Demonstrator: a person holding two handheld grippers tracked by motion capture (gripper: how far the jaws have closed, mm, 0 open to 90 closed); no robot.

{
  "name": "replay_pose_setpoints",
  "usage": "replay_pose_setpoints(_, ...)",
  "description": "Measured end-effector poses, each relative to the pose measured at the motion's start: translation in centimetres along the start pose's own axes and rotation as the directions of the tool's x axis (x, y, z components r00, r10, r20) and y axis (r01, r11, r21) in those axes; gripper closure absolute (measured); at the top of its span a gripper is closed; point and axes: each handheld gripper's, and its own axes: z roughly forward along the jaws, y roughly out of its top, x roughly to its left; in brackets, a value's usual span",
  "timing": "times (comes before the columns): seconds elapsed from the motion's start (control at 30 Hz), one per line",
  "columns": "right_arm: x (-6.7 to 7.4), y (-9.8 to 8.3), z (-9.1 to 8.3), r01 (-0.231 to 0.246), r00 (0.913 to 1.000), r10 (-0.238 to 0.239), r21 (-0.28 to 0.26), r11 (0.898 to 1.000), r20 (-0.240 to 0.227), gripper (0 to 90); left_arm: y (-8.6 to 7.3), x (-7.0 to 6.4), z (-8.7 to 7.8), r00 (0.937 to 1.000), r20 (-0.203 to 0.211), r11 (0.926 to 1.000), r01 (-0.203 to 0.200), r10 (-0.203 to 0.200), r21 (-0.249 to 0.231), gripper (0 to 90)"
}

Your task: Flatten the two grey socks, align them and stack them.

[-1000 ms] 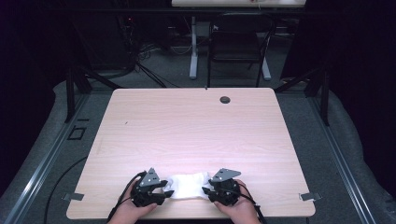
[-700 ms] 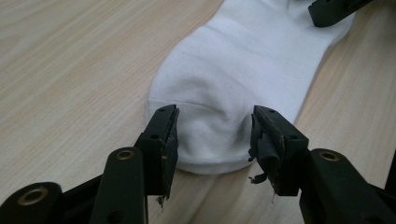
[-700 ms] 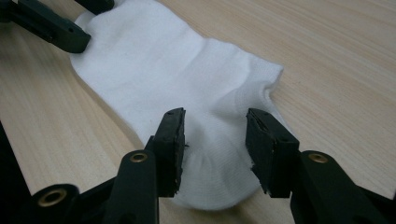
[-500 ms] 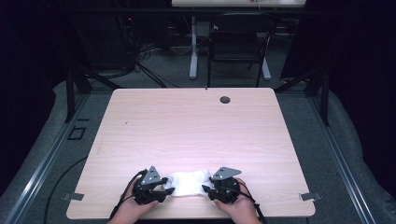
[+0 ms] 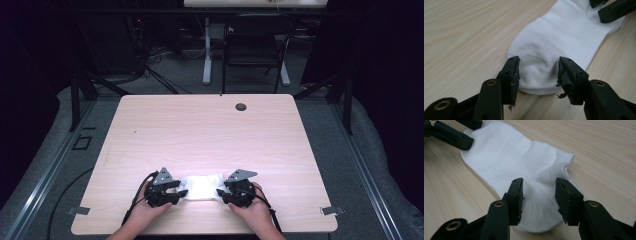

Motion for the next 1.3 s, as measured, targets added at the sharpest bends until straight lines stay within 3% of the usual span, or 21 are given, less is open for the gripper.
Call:
replay_pose_setpoints(0.17,-0.6,0.4,0.4,-0.032,0.9994,0.032,-0.011,0.999,0.009,57.3,0.2,0.8,0.5,0.9997,-0.004,0.9992,0.023,-0.023,-0.033,51.6)
replay_pose_setpoints(0.53,-1.0,0.8,1.1,-0.021,0.9993,0.022,-0.030,0.999,0.031,54.0,0.3,1.4,0.8,0.9988,-0.017,0.9976,0.046,-0.047,-0.052,51.4)
replay_pose_setpoints(0.8,-0.6,1.0,1.0,-0.035,0.9984,0.036,-0.041,0.999,0.044,47.3,0.5,1.8,0.2,0.9965,-0.036,0.9951,0.074,-0.076,-0.066,43.4)
replay_pose_setpoints(1.1,-0.3,1.5,-0.6,-0.003,0.9992,0.006,-0.085,0.996,0.040,41.2,1.1,1.6,-1.8,0.9963,-0.011,0.9915,0.084,-0.085,-0.100,39.7)
replay_pose_setpoints(1.3,-0.2,1.6,-2.3,0.030,0.9981,-0.027,-0.069,0.997,0.056,38.2,0.9,1.7,-3.2,0.9969,-0.026,0.9946,0.072,-0.074,-0.075,39.2)
